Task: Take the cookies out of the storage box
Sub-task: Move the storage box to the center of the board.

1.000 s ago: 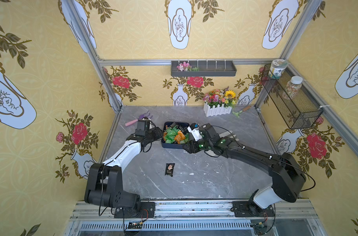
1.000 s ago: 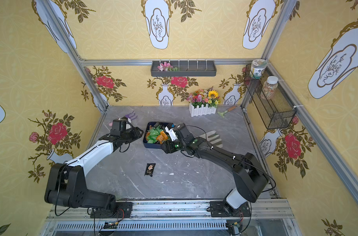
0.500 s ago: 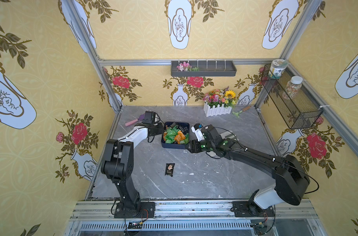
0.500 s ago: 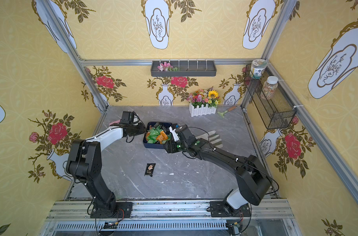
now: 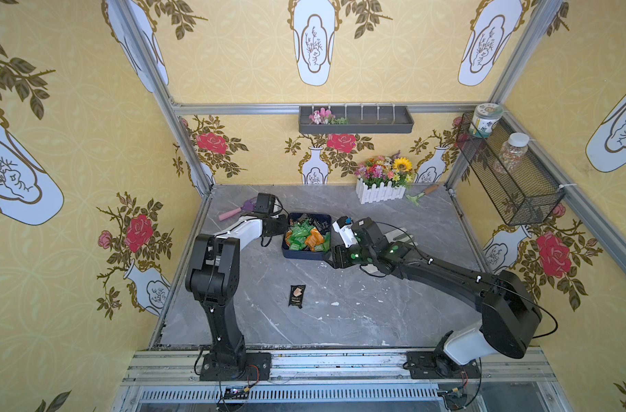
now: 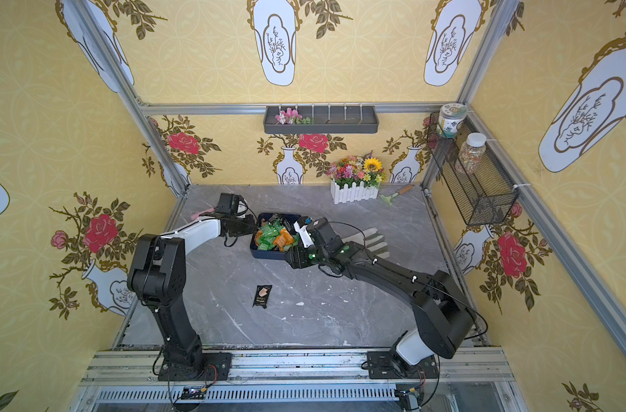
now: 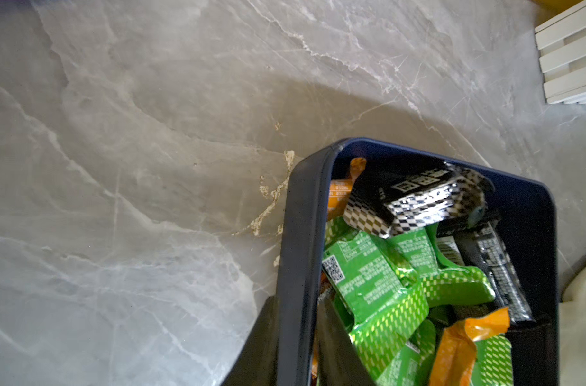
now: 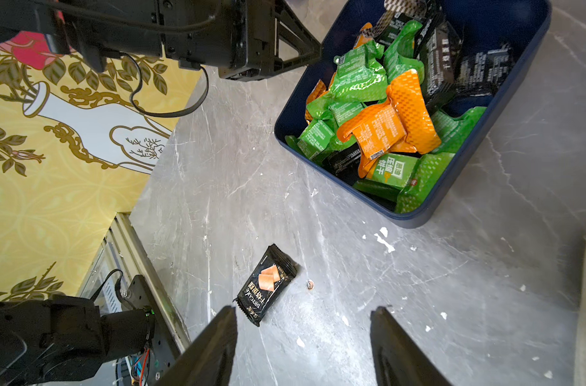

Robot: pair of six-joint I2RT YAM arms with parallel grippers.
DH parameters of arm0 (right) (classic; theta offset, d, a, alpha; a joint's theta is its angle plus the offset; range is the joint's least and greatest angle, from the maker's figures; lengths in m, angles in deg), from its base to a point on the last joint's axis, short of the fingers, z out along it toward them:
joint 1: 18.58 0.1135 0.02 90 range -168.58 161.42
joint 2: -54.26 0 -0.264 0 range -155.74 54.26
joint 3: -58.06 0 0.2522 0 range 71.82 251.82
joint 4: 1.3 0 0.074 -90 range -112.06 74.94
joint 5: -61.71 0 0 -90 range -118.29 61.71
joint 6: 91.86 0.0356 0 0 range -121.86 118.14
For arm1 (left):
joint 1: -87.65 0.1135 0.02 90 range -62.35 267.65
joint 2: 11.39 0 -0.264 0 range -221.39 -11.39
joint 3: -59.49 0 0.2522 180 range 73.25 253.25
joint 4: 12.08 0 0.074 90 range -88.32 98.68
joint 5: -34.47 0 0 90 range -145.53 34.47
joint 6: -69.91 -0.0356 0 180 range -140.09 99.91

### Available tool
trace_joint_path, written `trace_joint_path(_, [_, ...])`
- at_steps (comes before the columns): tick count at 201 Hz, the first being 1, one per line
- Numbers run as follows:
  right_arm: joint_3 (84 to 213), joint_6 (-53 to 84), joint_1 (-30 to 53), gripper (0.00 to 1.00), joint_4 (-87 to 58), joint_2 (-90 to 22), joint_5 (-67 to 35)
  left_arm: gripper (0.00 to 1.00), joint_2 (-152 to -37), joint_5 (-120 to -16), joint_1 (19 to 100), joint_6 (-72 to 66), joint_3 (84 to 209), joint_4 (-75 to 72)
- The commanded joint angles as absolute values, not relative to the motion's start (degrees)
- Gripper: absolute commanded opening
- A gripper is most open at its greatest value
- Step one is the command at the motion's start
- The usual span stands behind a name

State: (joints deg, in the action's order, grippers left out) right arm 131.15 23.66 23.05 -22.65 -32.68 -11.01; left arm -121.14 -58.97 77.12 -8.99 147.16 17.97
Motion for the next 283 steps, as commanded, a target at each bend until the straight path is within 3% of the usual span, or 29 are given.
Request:
trace_joint_path(1, [131.76,22.55,23.07,0.66,-20.96,-32.66,-9.88,0.22,-121.81,-59.85,77.1,-10.12,146.91,17.59])
trace_joint_path(35, [132.0,22.23,22.89,0.67,-20.43,-32.75,-9.05,0.12,-121.54,-60.2,76.82,-10.15,146.28,17.44])
trace_joint_path(116, [130.35,24.19,21.41,0.67,-18.74,-32.05,-9.73,0.03,-116.73,-56.59,73.86,-9.13,141.26,15.74])
trace_joint_path(190, [141.51,36.98,24.31,0.62,-32.84,-40.86,-25.63,0.03,-110.17,-50.08,68.81,3.14,133.33,11.11])
trace_joint_path(229, [152.83,45.98,27.61,0.64,-41.16,-49.3,-32.65,0.14,-107.72,-50.43,67.65,6.47,131.27,9.2])
trace_joint_path(251, [156.99,49.46,27.88,0.65,-43.86,-53.32,-33.1,0.25,-105.63,-50.36,67.68,7.08,130.35,8.0])
trace_joint_path(264, [158.08,51.01,27.91,0.67,-44.02,-54.81,-33.28,0.37,-103.33,-49.41,67.61,7.09,129.67,7.03])
trace_joint_path(283, [158.52,52.7,27.74,0.68,-43.43,-56.14,-33.54,0.42,-98.4,-47.29,67.74,7.69,128.23,5.51])
